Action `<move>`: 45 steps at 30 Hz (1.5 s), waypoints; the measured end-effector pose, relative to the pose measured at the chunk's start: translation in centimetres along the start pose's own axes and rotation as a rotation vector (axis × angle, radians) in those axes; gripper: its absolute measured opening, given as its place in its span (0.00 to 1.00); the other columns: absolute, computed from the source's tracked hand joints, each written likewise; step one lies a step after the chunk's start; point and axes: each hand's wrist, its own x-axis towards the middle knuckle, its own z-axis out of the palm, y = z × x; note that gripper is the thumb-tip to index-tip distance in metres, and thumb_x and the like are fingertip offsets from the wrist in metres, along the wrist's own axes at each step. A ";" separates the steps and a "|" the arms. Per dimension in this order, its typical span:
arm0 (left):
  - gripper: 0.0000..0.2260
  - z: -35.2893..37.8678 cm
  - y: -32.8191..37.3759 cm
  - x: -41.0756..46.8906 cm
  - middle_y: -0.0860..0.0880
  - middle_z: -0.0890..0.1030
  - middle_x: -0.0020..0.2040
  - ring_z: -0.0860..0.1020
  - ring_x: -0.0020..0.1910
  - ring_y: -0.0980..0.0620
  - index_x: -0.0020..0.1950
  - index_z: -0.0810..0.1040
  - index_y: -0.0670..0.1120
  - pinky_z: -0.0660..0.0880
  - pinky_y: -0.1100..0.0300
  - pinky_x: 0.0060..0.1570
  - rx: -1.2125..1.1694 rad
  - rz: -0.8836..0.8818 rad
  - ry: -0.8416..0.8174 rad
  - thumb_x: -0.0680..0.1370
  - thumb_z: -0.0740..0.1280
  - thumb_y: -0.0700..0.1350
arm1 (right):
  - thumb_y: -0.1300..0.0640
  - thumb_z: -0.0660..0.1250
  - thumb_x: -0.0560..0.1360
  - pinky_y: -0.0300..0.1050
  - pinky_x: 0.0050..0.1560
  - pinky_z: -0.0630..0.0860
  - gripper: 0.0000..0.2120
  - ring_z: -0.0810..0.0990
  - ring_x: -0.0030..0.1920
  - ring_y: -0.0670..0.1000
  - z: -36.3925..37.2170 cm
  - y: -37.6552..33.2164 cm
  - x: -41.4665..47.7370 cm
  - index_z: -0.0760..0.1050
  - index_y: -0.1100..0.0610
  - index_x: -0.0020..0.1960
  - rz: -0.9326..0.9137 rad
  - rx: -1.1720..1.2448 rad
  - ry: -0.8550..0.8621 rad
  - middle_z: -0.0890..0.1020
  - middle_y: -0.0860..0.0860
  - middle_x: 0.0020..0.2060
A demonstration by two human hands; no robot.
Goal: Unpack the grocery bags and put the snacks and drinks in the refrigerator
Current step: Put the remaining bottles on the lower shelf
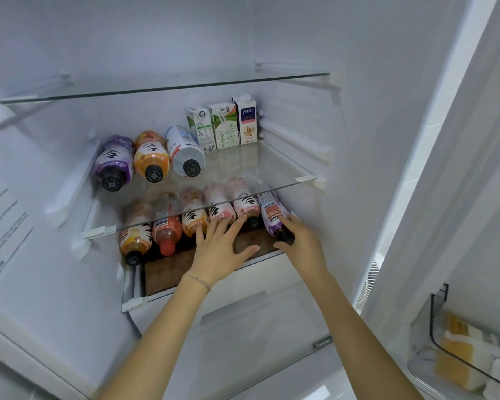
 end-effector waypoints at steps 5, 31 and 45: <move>0.40 -0.2 -0.9 0.3 0.52 0.61 0.77 0.52 0.77 0.46 0.77 0.56 0.60 0.47 0.42 0.72 0.006 -0.013 0.038 0.67 0.41 0.74 | 0.69 0.74 0.69 0.39 0.67 0.66 0.29 0.72 0.69 0.54 1.0 0.2 2.7 0.72 0.61 0.69 0.048 -0.006 0.041 0.73 0.55 0.69; 0.39 -1.2 -1.8 -2.4 0.51 0.62 0.76 0.53 0.77 0.46 0.77 0.56 0.60 0.45 0.42 0.73 0.009 -0.066 0.103 0.68 0.44 0.74 | 0.48 0.73 0.71 0.53 0.63 0.73 0.31 0.71 0.67 0.57 1.6 -2.7 2.2 0.70 0.56 0.71 -0.001 -0.185 0.096 0.75 0.54 0.67; 0.41 -3.3 -1.8 -5.7 0.49 0.59 0.77 0.50 0.77 0.47 0.77 0.56 0.58 0.47 0.38 0.73 -0.025 -0.027 0.121 0.67 0.45 0.75 | 0.33 0.61 0.71 0.58 0.71 0.61 0.37 0.61 0.74 0.57 -1.5 -7.4 -4.8 0.58 0.44 0.76 -0.079 -0.449 0.017 0.66 0.50 0.73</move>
